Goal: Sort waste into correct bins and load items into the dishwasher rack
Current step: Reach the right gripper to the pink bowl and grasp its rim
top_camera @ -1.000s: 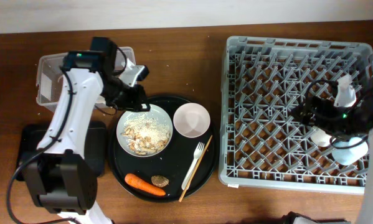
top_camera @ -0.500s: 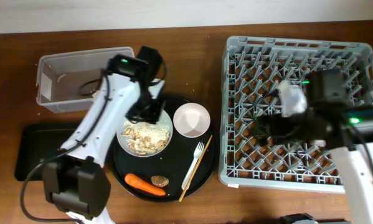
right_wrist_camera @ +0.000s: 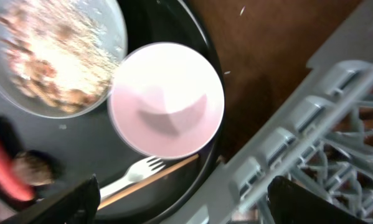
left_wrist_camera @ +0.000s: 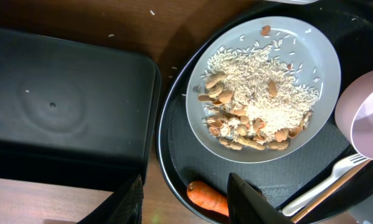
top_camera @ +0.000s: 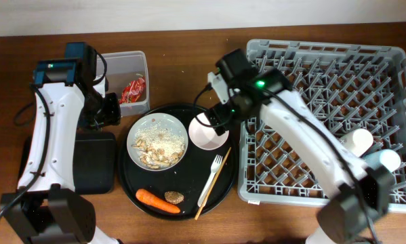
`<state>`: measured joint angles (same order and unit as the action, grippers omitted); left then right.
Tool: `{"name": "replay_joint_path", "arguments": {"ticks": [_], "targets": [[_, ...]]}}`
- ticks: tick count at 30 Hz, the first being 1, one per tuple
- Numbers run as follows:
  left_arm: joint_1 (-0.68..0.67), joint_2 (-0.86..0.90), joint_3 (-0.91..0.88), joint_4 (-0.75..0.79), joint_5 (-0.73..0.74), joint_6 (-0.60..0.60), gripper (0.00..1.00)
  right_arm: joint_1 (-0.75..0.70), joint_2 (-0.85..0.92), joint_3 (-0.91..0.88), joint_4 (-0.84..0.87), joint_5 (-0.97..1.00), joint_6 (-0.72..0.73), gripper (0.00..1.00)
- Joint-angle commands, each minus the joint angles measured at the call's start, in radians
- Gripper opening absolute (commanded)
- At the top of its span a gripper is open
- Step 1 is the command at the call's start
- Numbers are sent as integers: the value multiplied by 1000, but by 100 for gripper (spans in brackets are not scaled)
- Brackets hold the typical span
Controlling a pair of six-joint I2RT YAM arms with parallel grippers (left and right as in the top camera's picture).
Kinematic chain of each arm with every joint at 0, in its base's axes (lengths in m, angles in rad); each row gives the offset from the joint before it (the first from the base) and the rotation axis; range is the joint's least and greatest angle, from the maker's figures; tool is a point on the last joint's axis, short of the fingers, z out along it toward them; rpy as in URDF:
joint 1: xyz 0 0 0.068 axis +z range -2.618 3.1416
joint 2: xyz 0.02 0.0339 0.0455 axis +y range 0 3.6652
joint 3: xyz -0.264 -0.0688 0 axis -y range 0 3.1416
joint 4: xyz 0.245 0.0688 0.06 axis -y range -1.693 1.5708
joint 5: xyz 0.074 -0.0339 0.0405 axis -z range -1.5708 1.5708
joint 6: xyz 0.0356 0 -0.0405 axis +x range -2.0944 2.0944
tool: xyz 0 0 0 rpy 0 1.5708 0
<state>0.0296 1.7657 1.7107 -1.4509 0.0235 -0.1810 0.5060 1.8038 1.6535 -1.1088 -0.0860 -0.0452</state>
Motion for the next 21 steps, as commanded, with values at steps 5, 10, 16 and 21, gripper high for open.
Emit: {"name": "replay_joint_path", "arguments": {"ticks": [5, 10, 16, 21], "targets": [[-3, -17, 6, 10, 14, -13, 43, 6, 197, 18, 81, 46, -26, 68], [-3, -17, 6, 10, 14, -13, 43, 4, 219, 18, 137, 78, -26, 56], [-3, -17, 6, 6, 14, -13, 43, 3, 245, 16, 140, 83, -25, 55], [-3, -17, 6, 6, 14, -12, 43, 3, 281, 14, 119, 83, -26, 50]]}}
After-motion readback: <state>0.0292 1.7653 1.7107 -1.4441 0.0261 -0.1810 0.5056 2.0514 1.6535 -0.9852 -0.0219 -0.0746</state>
